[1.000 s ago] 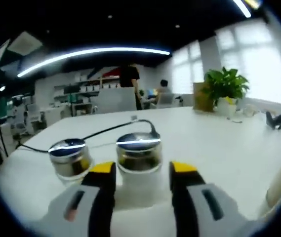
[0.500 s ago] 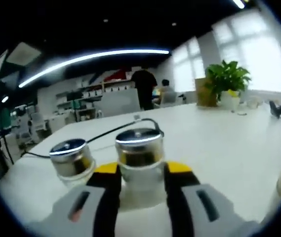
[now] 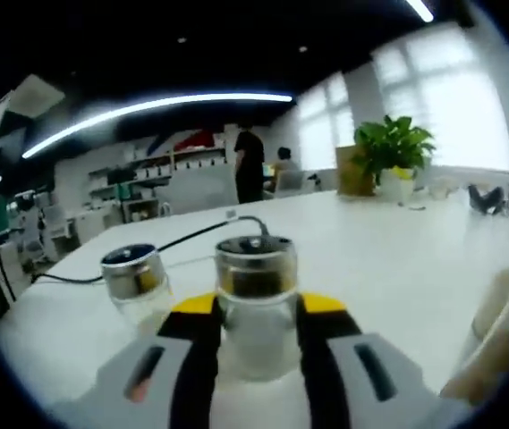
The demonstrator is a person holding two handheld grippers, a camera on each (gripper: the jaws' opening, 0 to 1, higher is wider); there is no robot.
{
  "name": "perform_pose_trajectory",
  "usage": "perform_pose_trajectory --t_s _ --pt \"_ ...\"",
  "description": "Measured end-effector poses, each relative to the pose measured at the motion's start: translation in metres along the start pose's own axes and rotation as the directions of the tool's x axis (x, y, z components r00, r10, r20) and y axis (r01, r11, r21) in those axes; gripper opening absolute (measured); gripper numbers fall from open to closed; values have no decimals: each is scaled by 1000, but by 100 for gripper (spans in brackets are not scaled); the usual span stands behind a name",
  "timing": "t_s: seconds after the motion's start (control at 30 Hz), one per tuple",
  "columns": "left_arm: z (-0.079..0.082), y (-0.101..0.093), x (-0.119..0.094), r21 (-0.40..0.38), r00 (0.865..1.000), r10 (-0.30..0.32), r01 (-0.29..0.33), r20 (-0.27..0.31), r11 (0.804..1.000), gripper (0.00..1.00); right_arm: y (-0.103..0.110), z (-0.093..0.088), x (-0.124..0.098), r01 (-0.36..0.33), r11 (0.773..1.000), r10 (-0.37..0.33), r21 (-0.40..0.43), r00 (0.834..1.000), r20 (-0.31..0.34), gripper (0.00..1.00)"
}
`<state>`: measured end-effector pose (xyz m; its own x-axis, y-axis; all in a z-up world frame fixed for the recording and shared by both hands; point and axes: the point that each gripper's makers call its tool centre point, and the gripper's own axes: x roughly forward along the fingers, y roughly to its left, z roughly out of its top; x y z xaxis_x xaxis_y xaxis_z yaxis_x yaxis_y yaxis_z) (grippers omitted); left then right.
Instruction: Rotate the seasoning bottle until the label or dispensing opening points toward the visible target arrow and the bottle remains upright within the marked orientation range
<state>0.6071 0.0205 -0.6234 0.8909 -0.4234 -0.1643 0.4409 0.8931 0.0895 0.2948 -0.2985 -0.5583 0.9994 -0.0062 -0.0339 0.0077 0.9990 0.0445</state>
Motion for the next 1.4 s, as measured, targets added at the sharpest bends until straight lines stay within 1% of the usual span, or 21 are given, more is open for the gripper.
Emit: perform_pose_trajectory --t_s 0.13,0.23,0.3,0.33,0.37,0.4,0.53,0.63,0.73,0.8,0.87,0.93,1.07,1.23,1.37,1.4 --pt "4 0 -10 -6 1000 -17 18 21 1000 34 1 -1 0 -3 1000 3 1 1000 -2 80" --pt "7 0 -22 -25 998 -44 45 36 999 34 2 -1 1 -7 1000 7 5 1000 -3 79" --pt "7 -5 -33 -27 997 -63 64 38 998 34 2 -2 1 -10 1000 10 8 1000 -6 79" --pt "7 -7 -36 -41 996 -80 81 33 996 34 3 -2 1 -13 1000 13 10 1000 -7 79" --pt "6 -11 -41 -78 995 -98 100 34 992 34 4 -3 2 -15 1000 15 12 1000 -8 79" --pt "5 -12 -46 -85 994 -105 107 36 991 34 4 -3 2 -17 1000 18 13 1000 -8 79" --pt "6 -20 -66 -41 991 -129 131 46 991 34 7 -2 2 -25 1000 25 11 1000 -6 79" --pt "8 -25 -85 -37 986 -150 153 68 988 34 8 -2 2 -30 999 30 12 1000 -6 79" --pt "3 -29 -97 -50 987 -156 158 47 986 34 8 -1 1 -29 1000 29 11 1000 -3 79" --pt "-1 -30 -105 -77 986 -164 167 39 983 34 9 0 1 -31 999 31 10 1000 -2 79" --pt "-2 -33 -110 -89 984 -172 175 40 981 34 10 1 0 -33 999 33 8 999 1 79" --pt "-4 -35 -114 -79 984 -176 179 40 981 34 11 1 0 -34 999 34 7 999 3 79" --pt "-11 -38 -120 -86 983 -180 182 26 980 34 12 2 -1 -38 999 38 4 999 5 79" --pt "-16 -38 -122 -102 985 -170 172 23 980 34 10 2 -1 -34 999 33 16 999 11 79" --pt "-17 -44 -125 -108 984 -177 178 21 978 34 11 1 0 -35 999 35 12 999 4 79" --pt "-19 -45 -125 -121 984 -178 178 11 977 34 12 2 -1 -36 999 36 13 999 7 79"
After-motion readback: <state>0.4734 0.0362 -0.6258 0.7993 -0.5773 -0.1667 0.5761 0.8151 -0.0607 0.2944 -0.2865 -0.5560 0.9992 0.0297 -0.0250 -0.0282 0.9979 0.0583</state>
